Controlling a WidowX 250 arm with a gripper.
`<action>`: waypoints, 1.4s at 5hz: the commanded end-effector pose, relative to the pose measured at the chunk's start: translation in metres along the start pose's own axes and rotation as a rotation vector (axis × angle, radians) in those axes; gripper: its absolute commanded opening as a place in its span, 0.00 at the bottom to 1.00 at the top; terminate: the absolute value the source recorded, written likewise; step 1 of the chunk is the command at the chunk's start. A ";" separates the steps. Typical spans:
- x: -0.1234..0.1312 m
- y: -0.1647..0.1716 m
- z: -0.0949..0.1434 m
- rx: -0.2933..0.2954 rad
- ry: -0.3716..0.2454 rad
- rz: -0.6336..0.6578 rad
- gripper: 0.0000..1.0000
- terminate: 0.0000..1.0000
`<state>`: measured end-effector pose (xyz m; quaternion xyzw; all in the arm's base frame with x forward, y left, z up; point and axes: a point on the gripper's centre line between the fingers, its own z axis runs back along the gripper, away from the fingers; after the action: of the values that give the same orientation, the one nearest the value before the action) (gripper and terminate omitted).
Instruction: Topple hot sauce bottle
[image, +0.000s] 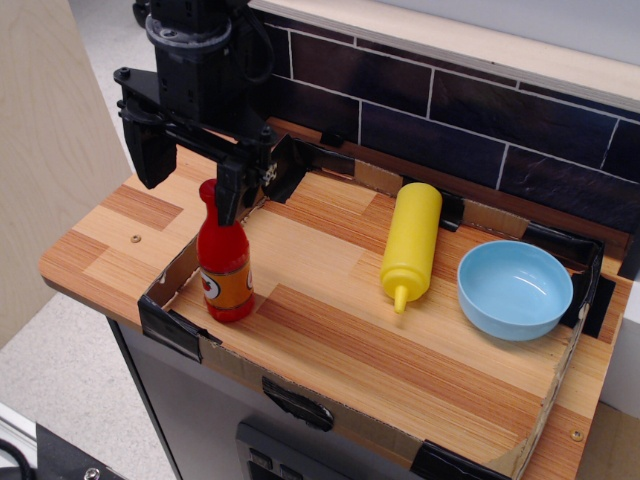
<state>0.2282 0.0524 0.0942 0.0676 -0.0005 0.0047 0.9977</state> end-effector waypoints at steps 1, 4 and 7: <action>0.003 -0.003 0.007 0.009 -0.066 0.005 0.00 0.00; 0.007 -0.015 0.005 0.008 -0.055 0.049 0.00 0.00; 0.018 -0.045 0.001 0.076 0.430 0.460 0.00 0.00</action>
<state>0.2382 0.0057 0.0782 0.1076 0.2123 0.2441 0.9401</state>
